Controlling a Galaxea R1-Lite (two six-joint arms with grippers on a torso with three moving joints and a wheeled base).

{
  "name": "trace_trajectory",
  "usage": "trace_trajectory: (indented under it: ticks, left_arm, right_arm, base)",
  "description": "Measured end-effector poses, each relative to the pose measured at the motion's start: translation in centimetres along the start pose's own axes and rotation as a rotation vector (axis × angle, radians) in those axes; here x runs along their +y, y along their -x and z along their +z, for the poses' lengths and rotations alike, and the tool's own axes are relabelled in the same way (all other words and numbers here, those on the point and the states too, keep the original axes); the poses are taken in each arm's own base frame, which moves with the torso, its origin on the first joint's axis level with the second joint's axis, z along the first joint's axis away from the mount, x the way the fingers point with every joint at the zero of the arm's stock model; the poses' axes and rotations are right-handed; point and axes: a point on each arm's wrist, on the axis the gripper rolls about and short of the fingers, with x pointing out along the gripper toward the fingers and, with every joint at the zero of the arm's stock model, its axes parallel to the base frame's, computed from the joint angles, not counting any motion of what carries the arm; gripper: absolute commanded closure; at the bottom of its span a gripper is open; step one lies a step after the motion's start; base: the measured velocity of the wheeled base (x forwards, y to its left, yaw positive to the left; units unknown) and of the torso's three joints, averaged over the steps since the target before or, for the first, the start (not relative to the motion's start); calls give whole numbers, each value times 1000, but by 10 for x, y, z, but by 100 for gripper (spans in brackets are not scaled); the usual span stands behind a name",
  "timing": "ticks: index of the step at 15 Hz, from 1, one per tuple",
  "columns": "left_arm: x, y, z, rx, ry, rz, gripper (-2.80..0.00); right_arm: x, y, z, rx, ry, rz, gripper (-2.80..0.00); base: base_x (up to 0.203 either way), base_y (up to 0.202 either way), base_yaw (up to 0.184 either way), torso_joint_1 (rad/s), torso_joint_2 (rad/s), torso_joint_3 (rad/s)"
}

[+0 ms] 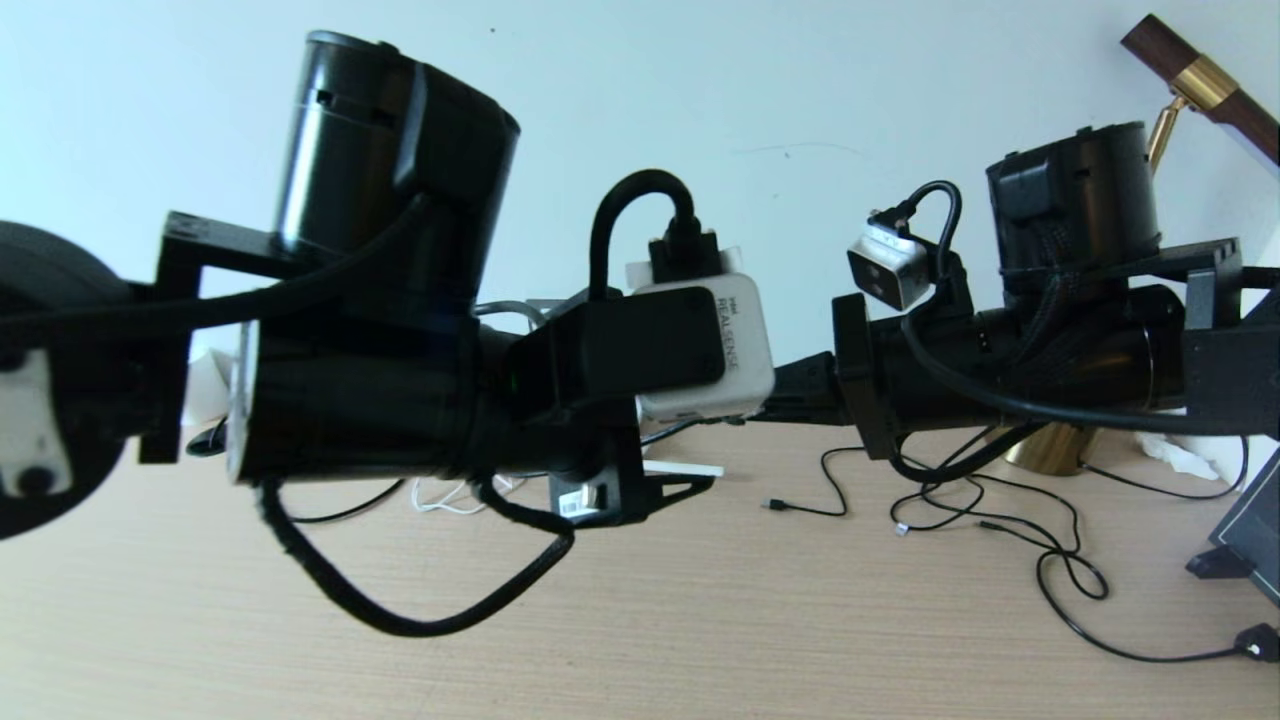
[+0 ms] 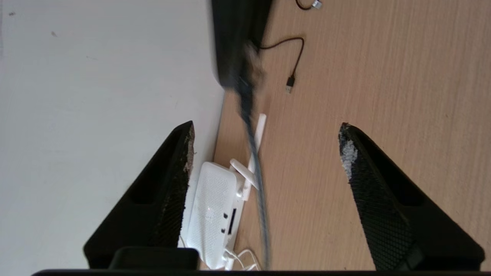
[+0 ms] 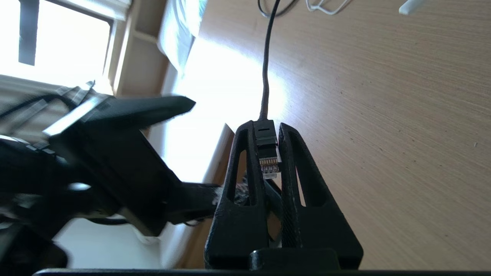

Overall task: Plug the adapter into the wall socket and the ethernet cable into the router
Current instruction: Hand it to the other hand

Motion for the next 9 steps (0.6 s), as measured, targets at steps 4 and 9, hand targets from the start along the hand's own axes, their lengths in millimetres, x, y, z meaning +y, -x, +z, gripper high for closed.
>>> trace_trajectory:
  ticks: [4, 9]
  left_arm:
    - [-3, 10, -3, -53, 1, 67, -280]
    - [12, 1, -11, -144, 10, 205, -280]
  right_arm:
    - [-10, 22, 16, -29, -154, 22, 0]
    - [-45, 60, 38, 65, -430, 134, 0]
  base:
    - [0, 0, 0, 0, 0, 0]
    - [0, 0, 0, 0, 0, 0]
